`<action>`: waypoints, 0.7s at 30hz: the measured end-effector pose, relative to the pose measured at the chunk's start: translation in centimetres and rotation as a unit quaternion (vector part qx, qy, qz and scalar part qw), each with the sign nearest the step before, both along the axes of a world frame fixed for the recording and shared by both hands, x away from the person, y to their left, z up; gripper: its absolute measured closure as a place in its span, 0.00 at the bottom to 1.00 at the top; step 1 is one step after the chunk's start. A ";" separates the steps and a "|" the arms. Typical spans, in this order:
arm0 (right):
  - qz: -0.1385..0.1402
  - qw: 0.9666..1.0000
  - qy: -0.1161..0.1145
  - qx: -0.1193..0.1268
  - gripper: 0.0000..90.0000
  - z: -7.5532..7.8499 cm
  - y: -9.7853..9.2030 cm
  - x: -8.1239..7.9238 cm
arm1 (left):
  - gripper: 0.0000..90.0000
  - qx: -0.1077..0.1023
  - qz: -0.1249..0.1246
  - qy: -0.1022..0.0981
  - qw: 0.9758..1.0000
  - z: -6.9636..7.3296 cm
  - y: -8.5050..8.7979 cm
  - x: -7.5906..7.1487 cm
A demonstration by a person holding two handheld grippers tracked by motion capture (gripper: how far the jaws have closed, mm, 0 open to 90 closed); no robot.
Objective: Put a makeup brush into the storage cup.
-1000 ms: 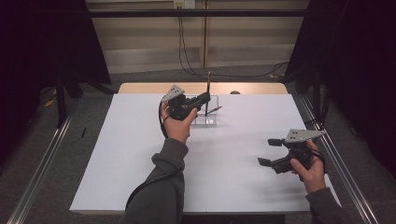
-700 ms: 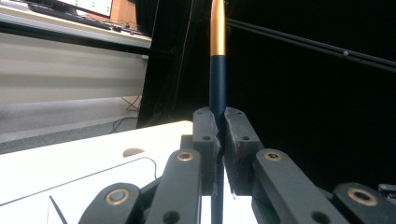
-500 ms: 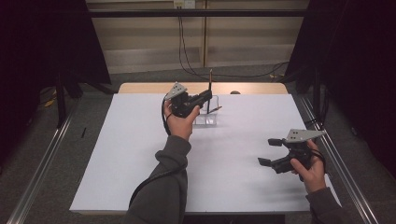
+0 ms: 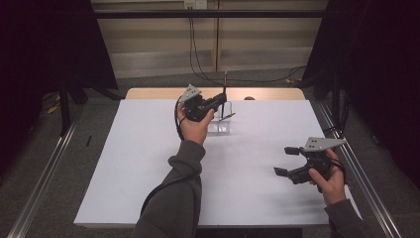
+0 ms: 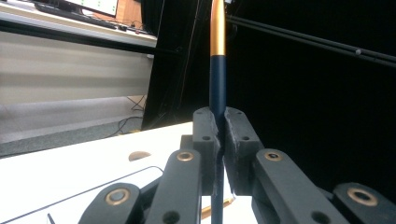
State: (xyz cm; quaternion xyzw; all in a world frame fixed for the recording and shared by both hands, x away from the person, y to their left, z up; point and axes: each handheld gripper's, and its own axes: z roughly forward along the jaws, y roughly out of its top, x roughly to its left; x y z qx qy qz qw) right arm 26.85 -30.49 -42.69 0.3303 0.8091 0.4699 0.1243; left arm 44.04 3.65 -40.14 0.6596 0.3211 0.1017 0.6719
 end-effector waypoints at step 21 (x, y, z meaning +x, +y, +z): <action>0.001 1.000 0.003 0.005 0.10 0.0 -0.2 0.0 | 0.93 0.011 0.022 0.005 1.000 -1.0 -0.9 1.6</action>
